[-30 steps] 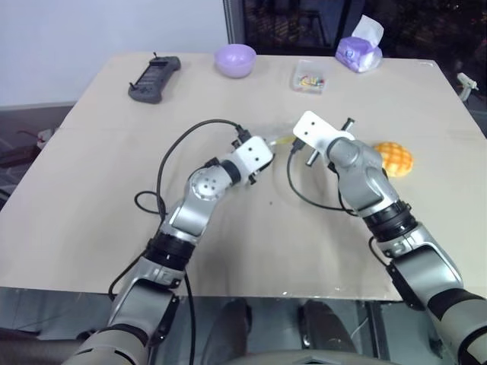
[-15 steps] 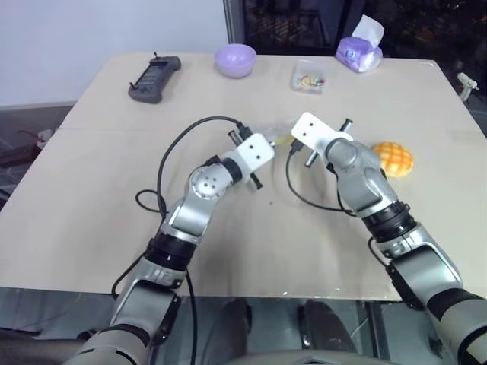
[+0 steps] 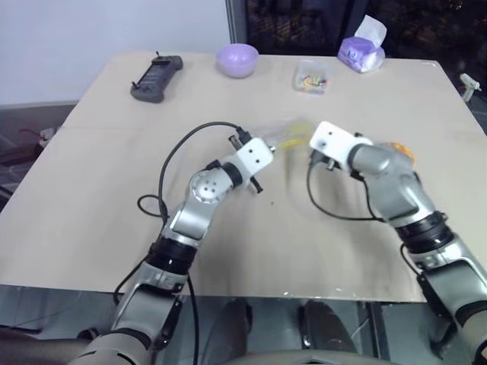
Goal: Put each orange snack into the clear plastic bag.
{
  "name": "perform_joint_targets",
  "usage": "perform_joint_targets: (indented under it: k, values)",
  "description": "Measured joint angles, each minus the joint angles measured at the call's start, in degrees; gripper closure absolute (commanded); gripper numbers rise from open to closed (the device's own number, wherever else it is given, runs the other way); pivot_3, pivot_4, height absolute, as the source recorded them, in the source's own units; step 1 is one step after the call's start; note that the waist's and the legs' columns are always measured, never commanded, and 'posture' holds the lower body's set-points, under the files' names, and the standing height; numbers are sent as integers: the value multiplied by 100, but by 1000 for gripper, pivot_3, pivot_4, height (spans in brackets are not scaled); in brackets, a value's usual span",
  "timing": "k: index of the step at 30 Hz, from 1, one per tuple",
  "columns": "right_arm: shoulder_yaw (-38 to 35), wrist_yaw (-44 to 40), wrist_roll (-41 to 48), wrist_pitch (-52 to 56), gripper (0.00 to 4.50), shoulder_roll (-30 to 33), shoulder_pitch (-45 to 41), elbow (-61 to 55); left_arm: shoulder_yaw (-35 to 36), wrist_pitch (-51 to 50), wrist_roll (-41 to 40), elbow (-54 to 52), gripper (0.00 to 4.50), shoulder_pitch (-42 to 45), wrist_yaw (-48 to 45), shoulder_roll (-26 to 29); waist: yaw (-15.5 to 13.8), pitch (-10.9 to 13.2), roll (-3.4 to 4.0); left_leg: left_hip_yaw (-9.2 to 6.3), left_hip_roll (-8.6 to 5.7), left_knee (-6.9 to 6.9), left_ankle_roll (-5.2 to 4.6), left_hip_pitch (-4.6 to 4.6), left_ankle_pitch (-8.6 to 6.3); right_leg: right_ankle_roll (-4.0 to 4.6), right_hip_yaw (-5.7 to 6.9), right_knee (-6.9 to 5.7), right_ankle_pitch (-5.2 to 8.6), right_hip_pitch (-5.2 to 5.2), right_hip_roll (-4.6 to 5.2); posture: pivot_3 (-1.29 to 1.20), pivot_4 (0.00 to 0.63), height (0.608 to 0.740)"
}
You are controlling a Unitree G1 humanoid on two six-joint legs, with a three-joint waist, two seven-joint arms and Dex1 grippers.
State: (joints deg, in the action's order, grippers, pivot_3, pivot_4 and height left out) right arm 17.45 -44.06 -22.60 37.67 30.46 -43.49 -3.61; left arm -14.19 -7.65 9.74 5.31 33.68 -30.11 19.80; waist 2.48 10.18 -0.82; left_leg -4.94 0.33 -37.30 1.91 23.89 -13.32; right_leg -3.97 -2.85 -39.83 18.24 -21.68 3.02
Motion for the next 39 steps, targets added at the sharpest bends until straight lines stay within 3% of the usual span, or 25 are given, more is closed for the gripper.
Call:
perform_joint_targets:
  k: [2,3,5,8,9,15,33,39]
  values:
    - [-479,-190,452,563,2244,-176,16,-421,0,40,-1,-20,4500,-37,-26,-3,24,0,0,-1,6,2,-12,-2,-7,0,-2,-2,0,0,-6,0,150,740]
    - [-718,-201,655,865,2474,-357,1,-574,5,47,-2,-21,4500,-50,-28,-1,29,0,0,-1,9,2,-16,-3,-9,0,-2,-3,0,0,-9,0,150,740]
    - [-1183,-146,1181,1581,3161,-952,-83,-928,6,51,-4,-20,4500,-72,-27,-46,33,-1,1,-3,8,2,-17,-5,-10,0,-1,-6,0,1,-10,0,150,740]
    - [-1273,65,1549,2059,4277,-1447,-6,-1112,6,52,-3,-20,4500,-72,-21,-91,0,-1,2,-2,5,-1,-18,-4,-10,0,-1,-5,0,2,-7,0,150,740]
    - [-1280,137,1652,2200,4455,-1586,29,-1114,6,52,-3,-20,4500,-72,-19,-117,-14,-1,2,-2,1,-2,-18,-3,-10,0,-2,-5,0,2,-3,0,150,740]
    - [-1342,717,2063,2529,4455,-1919,57,-1061,7,49,-3,-19,4500,-65,-15,-235,-15,-1,2,-4,-1,-3,-17,-2,-10,0,1,-4,0,1,-1,0,150,740]
    - [-1673,1794,2695,2423,4455,-1945,1,-283,-37,61,-84,-178,4500,-99,-391,-224,2,-1,2,-1,0,-1,-18,-3,-10,0,-1,-4,0,1,-2,0,150,740]
    - [-360,1685,1961,873,4455,-962,406,30,1,71,-149,-235,4500,-81,-569,-97,-3,-1,2,0,-1,-1,-18,-3,-11,0,-1,0,0,1,-1,0,150,740]
